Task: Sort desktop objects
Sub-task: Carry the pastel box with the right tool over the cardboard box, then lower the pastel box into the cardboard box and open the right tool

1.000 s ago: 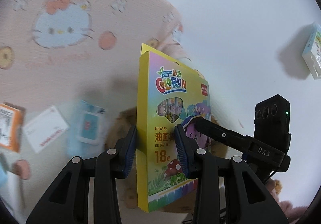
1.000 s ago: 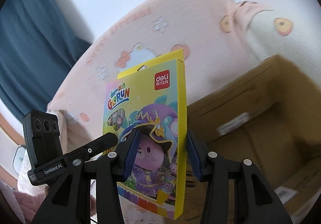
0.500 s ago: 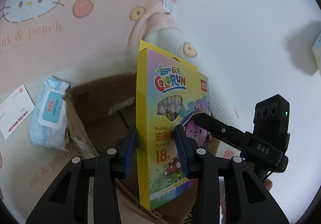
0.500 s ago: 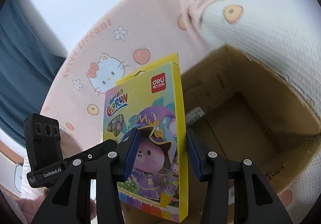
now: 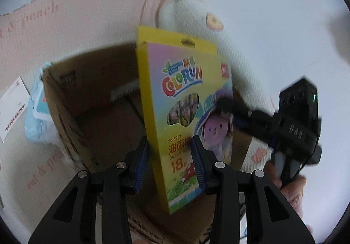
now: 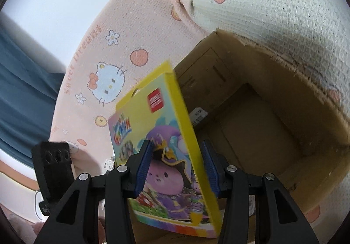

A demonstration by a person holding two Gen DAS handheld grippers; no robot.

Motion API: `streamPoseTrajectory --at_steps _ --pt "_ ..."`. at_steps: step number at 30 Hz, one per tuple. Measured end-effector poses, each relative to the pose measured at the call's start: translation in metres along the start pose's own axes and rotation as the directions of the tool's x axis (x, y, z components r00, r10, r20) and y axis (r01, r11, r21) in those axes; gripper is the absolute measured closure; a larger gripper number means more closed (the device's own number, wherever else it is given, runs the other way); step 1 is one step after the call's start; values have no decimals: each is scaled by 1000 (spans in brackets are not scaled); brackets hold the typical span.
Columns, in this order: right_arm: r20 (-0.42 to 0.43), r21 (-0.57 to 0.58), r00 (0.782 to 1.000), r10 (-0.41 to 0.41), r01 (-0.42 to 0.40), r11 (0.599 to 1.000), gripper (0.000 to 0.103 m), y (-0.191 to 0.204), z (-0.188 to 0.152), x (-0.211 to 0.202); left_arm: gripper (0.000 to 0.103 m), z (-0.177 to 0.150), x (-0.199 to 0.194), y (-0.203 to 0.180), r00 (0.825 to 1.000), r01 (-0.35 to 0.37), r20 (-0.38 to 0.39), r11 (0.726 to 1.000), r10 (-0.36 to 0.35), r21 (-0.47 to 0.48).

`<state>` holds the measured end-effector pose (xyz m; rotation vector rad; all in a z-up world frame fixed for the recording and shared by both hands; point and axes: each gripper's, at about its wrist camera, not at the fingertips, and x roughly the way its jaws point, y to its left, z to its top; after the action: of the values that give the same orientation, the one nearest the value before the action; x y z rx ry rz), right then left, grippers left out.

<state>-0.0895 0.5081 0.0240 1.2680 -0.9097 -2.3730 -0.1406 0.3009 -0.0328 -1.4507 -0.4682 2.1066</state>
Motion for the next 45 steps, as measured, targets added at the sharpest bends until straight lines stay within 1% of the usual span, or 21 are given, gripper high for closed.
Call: streamPoseTrajectory --at_steps 2,4,6,9,12,15,17,20,22,26,29,30,31,32,33,34,36,40,43,44,45 --pt "-30 -19 999 32 -33 999 58 -2 4 3 61 -6 1 0 999 -24 -24 1000 24 5" --pt "-80 -32 995 52 -54 998 58 -1 5 13 61 -10 1 3 996 -63 -60 998 62 -3" --pt "-129 -39 990 51 -56 998 58 0 2 25 61 -14 0 6 991 -100 -95 995 98 -10" --pt "-170 -23 985 40 -44 999 58 -2 -2 40 60 -13 1 0 980 -157 -114 987 160 35" --pt "-181 23 982 57 -54 998 58 -8 -5 42 60 -12 2 -1 979 -154 -136 988 155 18" --pt "-191 31 980 57 -52 998 58 -9 -5 41 60 -12 1 -4 973 -172 -153 985 172 18" --pt "-209 19 977 33 -30 999 58 -7 -4 42 60 -11 2 -6 970 -179 -166 984 178 5" --pt "-244 11 970 -4 7 1000 57 -6 1 50 60 -11 9 -10 960 -186 -212 982 182 1" --pt "-284 -4 958 -44 44 999 57 -5 3 61 60 -13 12 -14 955 -188 -235 982 182 -6" --pt "-346 -24 933 -96 93 995 57 -7 -3 79 57 -20 11 -20 948 -200 -248 979 202 35" --pt "-364 -42 924 -114 106 994 57 -4 -8 85 57 -19 9 -20 942 -204 -261 978 209 46" --pt "-378 -56 917 -123 110 992 57 -2 -12 88 57 -18 7 -21 943 -197 -265 979 202 48" --pt "-395 -53 912 -105 91 994 57 0 -14 90 57 -17 6 -22 943 -195 -265 979 202 55" --pt "-410 -45 909 -78 66 997 57 2 -17 91 57 -17 5 -25 942 -203 -261 977 212 64" --pt "-418 -45 906 -66 52 998 57 6 -19 92 56 -12 6 -27 937 -229 -255 971 240 72" --pt "-419 -65 904 -85 63 996 57 10 -20 92 55 -12 5 -28 933 -246 -253 966 257 78" --pt "-409 -128 900 -149 105 986 57 17 -22 90 53 -11 2 -29 936 -241 -246 967 253 80" --pt "-407 -150 896 -180 128 980 57 23 -24 86 52 -9 -2 -21 943 -202 -264 979 204 36" --pt "-431 -173 872 -232 172 970 57 28 -30 94 52 -7 -5 -21 946 -192 -263 981 191 22" --pt "-452 -173 857 -248 188 967 57 27 -33 100 52 -7 -7 -21 947 -192 -259 981 191 20" --pt "-465 -160 851 -245 192 968 57 26 -34 105 52 -5 -11 -21 948 -202 -244 979 202 23"
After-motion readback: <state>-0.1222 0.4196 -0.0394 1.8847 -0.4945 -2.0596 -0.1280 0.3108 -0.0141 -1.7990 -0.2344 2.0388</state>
